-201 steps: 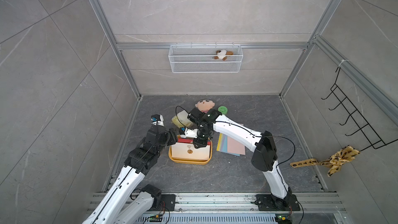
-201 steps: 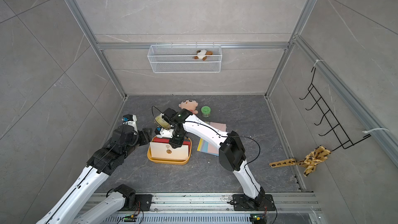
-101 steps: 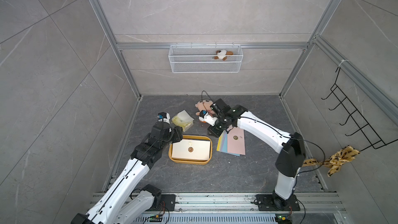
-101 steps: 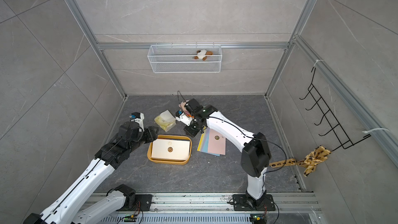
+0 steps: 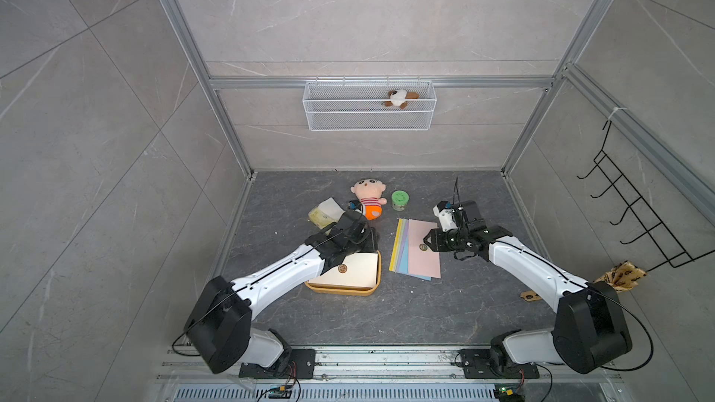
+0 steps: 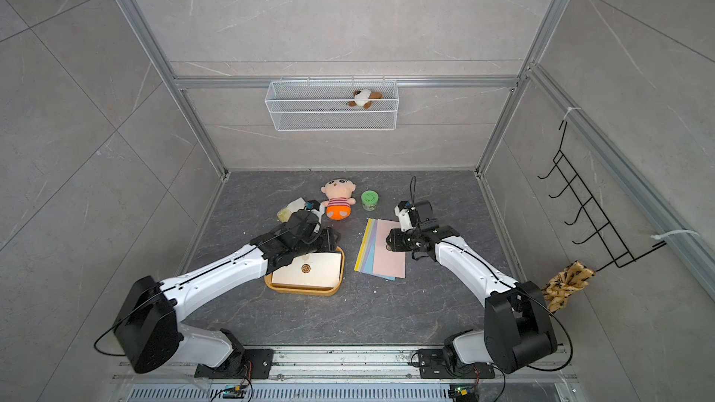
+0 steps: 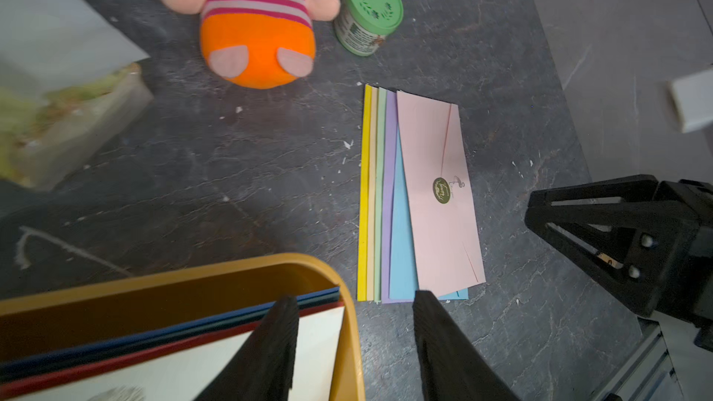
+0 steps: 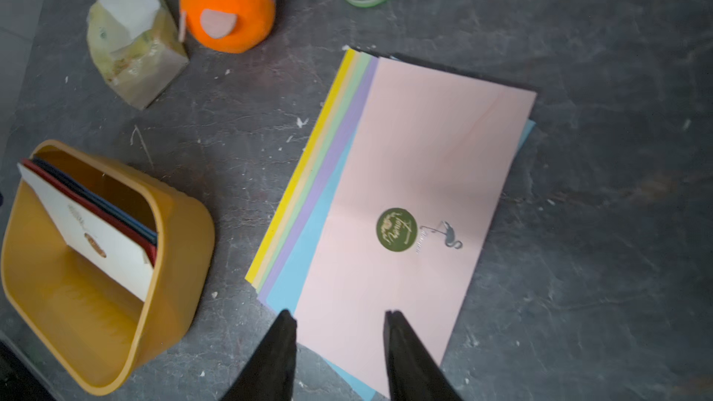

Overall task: Put the sealed envelopes into the storage box
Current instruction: Pick up the envelope from the center of the board.

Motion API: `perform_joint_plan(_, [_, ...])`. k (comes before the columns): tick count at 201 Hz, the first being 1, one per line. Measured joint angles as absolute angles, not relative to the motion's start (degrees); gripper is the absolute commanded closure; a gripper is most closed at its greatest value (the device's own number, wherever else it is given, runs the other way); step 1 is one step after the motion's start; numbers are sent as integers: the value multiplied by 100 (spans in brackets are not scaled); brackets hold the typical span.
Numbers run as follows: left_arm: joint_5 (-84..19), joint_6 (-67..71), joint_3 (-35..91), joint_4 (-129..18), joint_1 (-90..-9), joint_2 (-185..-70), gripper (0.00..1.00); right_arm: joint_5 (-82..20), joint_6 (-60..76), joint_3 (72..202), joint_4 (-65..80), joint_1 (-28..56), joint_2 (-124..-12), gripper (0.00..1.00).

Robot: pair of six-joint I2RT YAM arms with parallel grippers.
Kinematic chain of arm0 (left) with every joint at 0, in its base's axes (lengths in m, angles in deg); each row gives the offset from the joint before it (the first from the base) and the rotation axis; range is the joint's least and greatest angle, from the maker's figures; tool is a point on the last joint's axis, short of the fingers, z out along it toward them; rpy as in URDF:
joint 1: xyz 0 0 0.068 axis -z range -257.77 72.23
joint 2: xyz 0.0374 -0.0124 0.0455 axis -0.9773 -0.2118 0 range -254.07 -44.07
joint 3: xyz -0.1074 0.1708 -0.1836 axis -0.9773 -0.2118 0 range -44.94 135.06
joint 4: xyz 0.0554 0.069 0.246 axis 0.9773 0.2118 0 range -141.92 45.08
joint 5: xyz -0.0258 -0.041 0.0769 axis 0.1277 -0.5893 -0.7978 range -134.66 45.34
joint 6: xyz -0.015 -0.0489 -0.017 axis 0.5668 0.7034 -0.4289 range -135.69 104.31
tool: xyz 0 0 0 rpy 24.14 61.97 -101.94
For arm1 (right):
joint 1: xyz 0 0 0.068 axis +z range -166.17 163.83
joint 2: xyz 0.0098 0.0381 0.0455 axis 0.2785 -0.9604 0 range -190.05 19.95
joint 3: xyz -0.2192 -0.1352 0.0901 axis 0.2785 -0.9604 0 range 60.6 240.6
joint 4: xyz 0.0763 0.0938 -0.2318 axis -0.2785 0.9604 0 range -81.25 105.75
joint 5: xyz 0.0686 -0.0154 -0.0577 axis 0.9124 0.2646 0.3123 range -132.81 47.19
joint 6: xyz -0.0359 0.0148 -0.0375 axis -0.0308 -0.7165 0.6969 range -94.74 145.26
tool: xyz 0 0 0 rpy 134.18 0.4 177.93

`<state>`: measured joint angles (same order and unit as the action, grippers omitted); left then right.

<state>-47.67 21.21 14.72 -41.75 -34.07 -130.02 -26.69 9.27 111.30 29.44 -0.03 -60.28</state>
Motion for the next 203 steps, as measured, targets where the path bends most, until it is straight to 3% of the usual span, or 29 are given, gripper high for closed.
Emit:
perform_joint_plan(97, [-4249, 2075, 4156, -4271, -2837, -16281, 68, -1670, -144, 10170, 1969, -1153, -6661, 54])
perform_joint_plan(203, [-3991, 2071, 4528, -4046, -2754, -17032, 71, -1078, -358, 10409, 1731, -1181, -7426, 55])
